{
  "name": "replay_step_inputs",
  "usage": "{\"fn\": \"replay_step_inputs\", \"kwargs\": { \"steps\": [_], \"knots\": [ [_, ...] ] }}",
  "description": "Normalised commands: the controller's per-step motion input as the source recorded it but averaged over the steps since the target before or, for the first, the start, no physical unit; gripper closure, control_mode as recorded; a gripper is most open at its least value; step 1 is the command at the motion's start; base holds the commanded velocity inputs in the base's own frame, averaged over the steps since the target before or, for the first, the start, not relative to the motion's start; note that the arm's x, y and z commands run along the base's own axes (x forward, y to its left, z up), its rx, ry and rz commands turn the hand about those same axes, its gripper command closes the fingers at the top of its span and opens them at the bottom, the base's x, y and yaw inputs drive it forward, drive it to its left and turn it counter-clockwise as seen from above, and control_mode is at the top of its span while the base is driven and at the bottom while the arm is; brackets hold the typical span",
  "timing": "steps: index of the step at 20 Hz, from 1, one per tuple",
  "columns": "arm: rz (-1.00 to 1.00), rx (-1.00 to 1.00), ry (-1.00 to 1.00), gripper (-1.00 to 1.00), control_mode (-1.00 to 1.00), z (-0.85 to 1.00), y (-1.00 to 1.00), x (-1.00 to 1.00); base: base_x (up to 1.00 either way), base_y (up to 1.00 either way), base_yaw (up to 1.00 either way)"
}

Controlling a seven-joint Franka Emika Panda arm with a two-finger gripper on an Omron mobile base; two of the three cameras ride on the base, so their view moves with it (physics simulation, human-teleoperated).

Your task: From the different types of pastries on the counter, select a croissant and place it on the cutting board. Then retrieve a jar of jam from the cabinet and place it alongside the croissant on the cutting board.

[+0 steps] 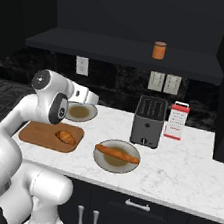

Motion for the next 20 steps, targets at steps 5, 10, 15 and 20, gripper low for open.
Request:
{"fn": "replay_step_inputs", "kwargs": {
  "steps": [5, 10, 15, 20],
  "knots": [
    [-0.2, 0.0, -0.28, -1.0, -1.0, 0.98, -0.32, -0.37, 0.0, 0.0, 0.0],
    [-0.14, 0.05, -0.19, -1.0, -1.0, 0.92, -0.33, -0.44, 0.0, 0.0, 0.0],
    [-0.15, 0.06, -0.11, -1.0, -1.0, 0.92, -0.18, -0.46, 0.0, 0.0, 0.0],
    [-0.14, 0.06, -0.05, -1.0, -1.0, 0.94, -0.1, -0.49, 0.0, 0.0, 0.0]
  ]
}}
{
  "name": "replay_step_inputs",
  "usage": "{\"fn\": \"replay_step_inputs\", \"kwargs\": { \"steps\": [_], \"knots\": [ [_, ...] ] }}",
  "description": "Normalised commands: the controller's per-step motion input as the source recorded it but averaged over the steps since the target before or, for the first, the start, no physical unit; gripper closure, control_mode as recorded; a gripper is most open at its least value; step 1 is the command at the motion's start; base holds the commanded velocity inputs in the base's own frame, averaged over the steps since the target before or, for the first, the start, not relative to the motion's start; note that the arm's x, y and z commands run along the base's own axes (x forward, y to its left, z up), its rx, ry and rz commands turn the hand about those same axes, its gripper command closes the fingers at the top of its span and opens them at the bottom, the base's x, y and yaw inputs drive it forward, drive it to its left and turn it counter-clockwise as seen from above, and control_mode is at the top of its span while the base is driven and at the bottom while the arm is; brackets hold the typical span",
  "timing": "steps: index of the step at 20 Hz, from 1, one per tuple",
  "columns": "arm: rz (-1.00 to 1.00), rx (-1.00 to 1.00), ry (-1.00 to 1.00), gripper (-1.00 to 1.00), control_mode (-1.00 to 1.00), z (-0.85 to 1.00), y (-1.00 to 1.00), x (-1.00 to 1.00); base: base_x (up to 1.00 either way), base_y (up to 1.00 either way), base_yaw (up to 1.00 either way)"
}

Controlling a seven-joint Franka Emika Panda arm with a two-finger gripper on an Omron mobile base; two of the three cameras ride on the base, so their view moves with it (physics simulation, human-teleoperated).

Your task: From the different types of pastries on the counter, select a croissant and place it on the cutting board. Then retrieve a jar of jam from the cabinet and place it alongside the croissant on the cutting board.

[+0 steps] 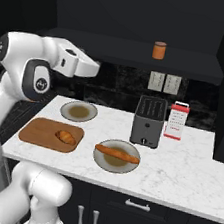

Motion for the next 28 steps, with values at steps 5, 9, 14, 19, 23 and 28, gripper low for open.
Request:
{"fn": "replay_step_inputs", "kwargs": {
  "steps": [5, 9, 14, 19, 23, 28],
  "knots": [
    [-0.03, 0.0, -0.07, -1.0, -1.0, 0.28, -0.11, 0.22, 0.0, 0.0, 0.0],
    [0.05, 0.0, 0.0, -1.0, -1.0, 0.33, -0.45, 0.65, 0.0, 0.0, 0.0],
    [0.03, -0.03, 0.09, -1.0, -1.0, 0.05, -0.12, 0.5, 0.0, 0.0, 0.0],
    [0.04, 0.0, 0.04, -1.0, -1.0, 0.0, -0.17, 0.73, 0.0, 0.0, 0.0],
    [0.0, 0.0, -0.06, -1.0, -1.0, -0.02, -0.26, 0.34, 0.0, 0.0, 0.0],
    [0.0, 0.0, -0.02, -1.0, -1.0, -0.05, -0.29, 0.1, 0.0, 0.0, 0.0]
  ]
}}
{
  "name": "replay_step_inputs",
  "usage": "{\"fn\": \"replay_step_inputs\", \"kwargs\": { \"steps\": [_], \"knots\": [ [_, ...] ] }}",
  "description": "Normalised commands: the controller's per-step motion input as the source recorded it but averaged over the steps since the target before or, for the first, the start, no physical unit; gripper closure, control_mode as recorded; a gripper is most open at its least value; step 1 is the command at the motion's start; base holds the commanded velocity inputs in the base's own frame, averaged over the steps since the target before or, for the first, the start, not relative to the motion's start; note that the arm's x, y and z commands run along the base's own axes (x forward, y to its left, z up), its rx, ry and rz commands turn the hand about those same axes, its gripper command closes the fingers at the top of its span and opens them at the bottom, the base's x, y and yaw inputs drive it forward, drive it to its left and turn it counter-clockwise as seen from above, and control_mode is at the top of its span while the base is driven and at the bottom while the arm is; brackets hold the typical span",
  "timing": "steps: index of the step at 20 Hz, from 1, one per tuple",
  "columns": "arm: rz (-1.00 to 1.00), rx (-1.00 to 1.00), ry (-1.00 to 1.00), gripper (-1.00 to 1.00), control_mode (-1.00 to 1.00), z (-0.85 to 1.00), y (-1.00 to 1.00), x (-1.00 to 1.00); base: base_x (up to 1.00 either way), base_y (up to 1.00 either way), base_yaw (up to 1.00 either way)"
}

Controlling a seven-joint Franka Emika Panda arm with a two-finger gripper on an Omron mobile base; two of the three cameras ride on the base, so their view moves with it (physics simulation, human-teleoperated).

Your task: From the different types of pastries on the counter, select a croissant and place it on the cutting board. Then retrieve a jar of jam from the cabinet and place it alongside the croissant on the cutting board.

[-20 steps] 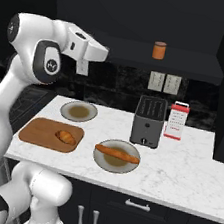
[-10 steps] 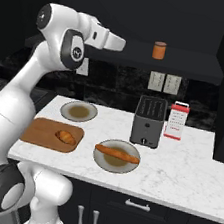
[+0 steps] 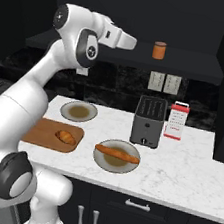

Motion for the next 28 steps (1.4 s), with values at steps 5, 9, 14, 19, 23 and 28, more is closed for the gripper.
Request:
{"fn": "replay_step_inputs", "kwargs": {
  "steps": [5, 9, 14, 19, 23, 28],
  "knots": [
    [0.02, -0.04, 0.04, -1.0, -1.0, -0.28, -0.08, 0.18, 0.0, 0.0, 0.0],
    [0.0, 0.0, 0.02, -1.0, -1.0, -0.22, -0.02, 0.36, 0.0, 0.0, 0.0],
    [0.0, 0.0, 0.01, -1.0, -1.0, -0.05, -0.21, 0.5, 0.0, 0.0, 0.0],
    [0.0, 0.0, 0.04, -1.0, -1.0, 0.0, -0.14, 0.41, 0.0, 0.0, 0.0],
    [0.0, 0.0, 0.1, -1.0, -1.0, 0.0, -0.15, 0.17, 0.0, 0.0, 0.0],
    [0.0, 0.0, 0.07, -1.0, -1.0, -0.02, -0.22, 0.24, 0.0, 0.0, 0.0]
  ]
}}
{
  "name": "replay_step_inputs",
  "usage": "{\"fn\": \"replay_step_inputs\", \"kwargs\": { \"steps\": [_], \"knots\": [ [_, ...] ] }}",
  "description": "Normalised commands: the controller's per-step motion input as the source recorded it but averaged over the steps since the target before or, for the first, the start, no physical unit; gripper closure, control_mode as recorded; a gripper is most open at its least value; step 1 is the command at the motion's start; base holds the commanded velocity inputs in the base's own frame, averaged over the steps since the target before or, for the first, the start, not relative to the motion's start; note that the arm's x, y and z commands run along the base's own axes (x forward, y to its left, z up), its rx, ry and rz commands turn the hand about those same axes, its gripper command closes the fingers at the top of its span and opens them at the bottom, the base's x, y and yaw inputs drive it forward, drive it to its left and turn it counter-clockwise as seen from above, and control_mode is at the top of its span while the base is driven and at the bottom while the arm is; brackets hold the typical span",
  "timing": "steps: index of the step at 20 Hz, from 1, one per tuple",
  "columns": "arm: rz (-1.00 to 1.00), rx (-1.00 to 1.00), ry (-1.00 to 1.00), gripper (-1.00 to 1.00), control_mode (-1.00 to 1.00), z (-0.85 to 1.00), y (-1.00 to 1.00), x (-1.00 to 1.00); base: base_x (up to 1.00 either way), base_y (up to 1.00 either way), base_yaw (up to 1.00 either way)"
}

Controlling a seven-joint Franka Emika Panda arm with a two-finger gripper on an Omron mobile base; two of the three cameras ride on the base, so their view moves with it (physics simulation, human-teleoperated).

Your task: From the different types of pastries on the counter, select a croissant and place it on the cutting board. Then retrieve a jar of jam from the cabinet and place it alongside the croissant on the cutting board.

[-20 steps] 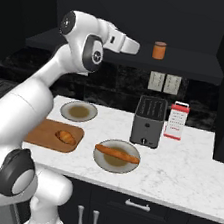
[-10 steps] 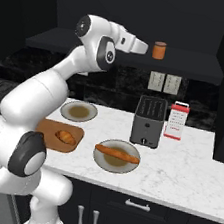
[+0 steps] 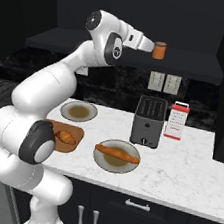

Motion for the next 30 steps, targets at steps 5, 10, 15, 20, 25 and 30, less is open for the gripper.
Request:
{"fn": "replay_step_inputs", "kwargs": {
  "steps": [5, 10, 15, 20, 25, 30],
  "knots": [
    [0.0, 0.0, 0.0, -1.0, -1.0, -0.11, -0.14, 0.21, 0.0, 0.0, 0.0],
    [0.0, 0.0, 0.0, -1.0, -1.0, -0.22, -0.16, 0.21, 0.0, 0.0, 0.0],
    [0.0, 0.0, 0.0, -1.0, -1.0, -0.15, -0.25, 0.35, 0.0, 0.0, 0.0],
    [0.0, 0.0, 0.0, -1.0, -1.0, -0.08, -0.27, 0.46, 0.0, 0.0, 0.0],
    [0.0, 0.0, 0.0, -1.0, -1.0, -0.01, -0.22, 0.39, 0.0, 0.0, 0.0],
    [0.0, 0.0, 0.01, -1.0, -1.0, -0.01, -0.17, 0.38, 0.0, 0.0, 0.0]
  ]
}}
